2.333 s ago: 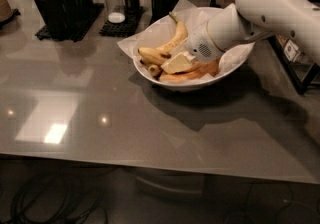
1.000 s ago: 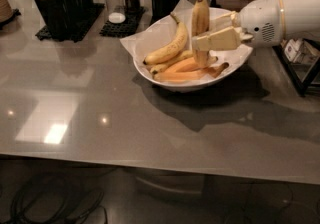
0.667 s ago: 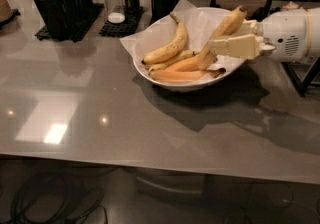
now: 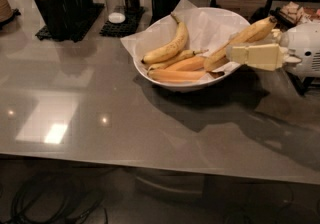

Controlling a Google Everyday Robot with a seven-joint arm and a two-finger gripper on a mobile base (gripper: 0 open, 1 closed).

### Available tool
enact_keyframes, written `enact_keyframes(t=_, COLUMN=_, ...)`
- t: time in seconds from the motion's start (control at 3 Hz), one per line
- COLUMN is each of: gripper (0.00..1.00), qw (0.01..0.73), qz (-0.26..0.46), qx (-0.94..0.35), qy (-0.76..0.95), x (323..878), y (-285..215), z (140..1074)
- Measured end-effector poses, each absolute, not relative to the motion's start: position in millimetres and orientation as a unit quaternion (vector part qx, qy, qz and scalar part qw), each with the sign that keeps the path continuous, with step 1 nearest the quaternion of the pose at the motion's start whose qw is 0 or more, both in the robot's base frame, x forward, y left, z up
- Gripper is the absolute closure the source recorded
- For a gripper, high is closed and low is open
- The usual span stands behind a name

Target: Pick banana from white bowl

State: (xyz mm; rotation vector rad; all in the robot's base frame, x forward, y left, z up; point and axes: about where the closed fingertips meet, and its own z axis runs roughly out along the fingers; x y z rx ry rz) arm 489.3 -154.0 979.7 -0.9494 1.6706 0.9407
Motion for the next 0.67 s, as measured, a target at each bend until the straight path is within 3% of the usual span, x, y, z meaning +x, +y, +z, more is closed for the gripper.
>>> enact_keyframes(t=0.67, gripper=1.00, qw=0.494, qz=0.430, qx=-0.407, qy=0.636, x=459.2, y=-125.3, z=1014.0)
